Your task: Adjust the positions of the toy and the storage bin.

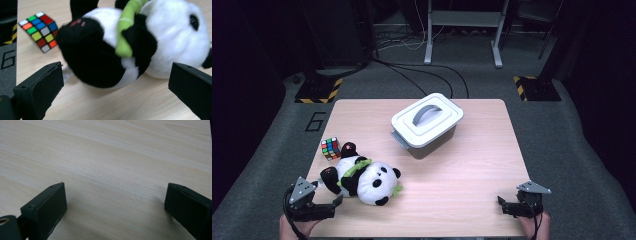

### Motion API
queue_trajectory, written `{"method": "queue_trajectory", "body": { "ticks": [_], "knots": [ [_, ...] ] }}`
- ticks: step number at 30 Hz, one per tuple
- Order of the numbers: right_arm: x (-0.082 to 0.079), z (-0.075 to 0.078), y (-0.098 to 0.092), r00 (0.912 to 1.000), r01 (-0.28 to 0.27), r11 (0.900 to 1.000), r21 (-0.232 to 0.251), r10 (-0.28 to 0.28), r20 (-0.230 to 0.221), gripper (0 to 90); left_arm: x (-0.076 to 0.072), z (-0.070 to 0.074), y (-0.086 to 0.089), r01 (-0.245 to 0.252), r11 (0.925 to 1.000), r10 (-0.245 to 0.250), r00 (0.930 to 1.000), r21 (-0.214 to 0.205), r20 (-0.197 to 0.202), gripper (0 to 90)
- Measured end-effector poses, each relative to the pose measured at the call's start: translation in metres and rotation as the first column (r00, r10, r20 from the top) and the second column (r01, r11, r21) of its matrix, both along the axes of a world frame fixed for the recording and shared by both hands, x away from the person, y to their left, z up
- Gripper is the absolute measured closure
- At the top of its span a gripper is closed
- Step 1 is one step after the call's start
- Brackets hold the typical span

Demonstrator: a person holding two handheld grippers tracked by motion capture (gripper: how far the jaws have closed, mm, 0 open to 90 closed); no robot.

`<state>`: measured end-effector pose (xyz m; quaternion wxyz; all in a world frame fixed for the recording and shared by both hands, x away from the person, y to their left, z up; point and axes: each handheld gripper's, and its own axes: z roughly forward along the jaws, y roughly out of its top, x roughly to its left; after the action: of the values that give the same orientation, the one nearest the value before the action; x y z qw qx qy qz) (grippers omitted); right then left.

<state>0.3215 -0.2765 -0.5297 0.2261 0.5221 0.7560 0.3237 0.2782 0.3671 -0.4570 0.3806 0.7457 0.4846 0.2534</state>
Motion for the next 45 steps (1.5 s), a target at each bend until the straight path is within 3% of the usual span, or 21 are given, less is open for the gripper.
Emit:
{"method": "queue_trajectory", "body": {
  "ticks": [3, 6, 10, 17, 18, 20, 22, 28, 31, 32, 45],
  "knots": [
    [0.0, 0.0, 0.0, 1.0, 0.001, 1.0, 0.0, -0.001, 0.001, 3.3, 0.002, -0.013, 0.005, -0.019, 0.9998, 0.019, 0.9996, 0.008, -0.019, 0.0],
    [0.0, 0.0, 0.0, 1.0, 0.002, 1.0, 0.0, -0.002, 0.001, 3.3, 0.008, -0.037, 0.01, -0.031, 0.9995, 0.031, 0.9985, 0.008, -0.045, 0.0],
    [0.0, 0.0, 0.0, 1.0, 0.001, 1.0, 0.0, -0.001, 0.001, 3.3, 0.015, -0.059, 0.011, -0.014, 0.9993, 0.016, 0.9968, 0.034, -0.078, 0.0],
    [0.0, 0.0, 0.0, 1.0, -0.001, 1.0, -0.001, 0.001, 0.001, 3.1, 0.025, -0.073, 0.013, -0.007, 0.9986, 0.013, 0.9938, 0.053, -0.111, 0.0],
    [0.0, 0.0, 0.001, 1.0, -0.005, 1.0, 0.0, 0.005, -0.001, 2.9, 0.027, -0.075, 0.013, -0.004, 0.9981, 0.012, 0.9912, 0.062, -0.132, 0.0],
    [0.0, 0.0, 0.001, 0.9997, -0.023, 0.9997, -0.005, 0.023, -0.004, 2.1, 0.03, -0.075, 0.013, -0.005, 0.9982, 0.012, 0.992, 0.06, -0.126, 0.0],
    [0.0, 0.0, 0.002, 0.9997, -0.024, 0.9997, -0.003, 0.024, -0.008, 0.9, 0.033, -0.075, 0.014, 0.018, 0.9986, -0.011, 0.9887, 0.049, -0.149, 0.0],
    [0.003, 0.001, 0.003, 0.9992, -0.032, 0.9995, -0.004, 0.031, -0.024, 0.0, 0.033, -0.075, 0.016, 0.033, 0.9983, -0.025, 0.9894, 0.049, -0.143, 0.0],
    [0.008, 0.004, 0.002, 0.9977, -0.05, 0.9957, 0.078, 0.053, -0.043, 0.0, 0.034, -0.076, 0.016, 0.038, 0.9981, -0.031, 0.9904, 0.048, -0.134, 0.0],
    [0.011, 0.006, 0.003, 0.9971, -0.055, 0.995, 0.083, 0.059, -0.047, 0.0, 0.034, -0.076, 0.016, 0.039, 0.998, -0.032, 0.9904, 0.049, -0.135, 0.0],
    [0.059, 0.052, 0.045, 0.9892, -0.142, 0.9865, 0.082, 0.144, -0.024, 0.0, 0.034, -0.076, 0.016, 0.037, 0.9981, -0.029, 0.9905, 0.051, -0.134, 0.0]
  ]
}}
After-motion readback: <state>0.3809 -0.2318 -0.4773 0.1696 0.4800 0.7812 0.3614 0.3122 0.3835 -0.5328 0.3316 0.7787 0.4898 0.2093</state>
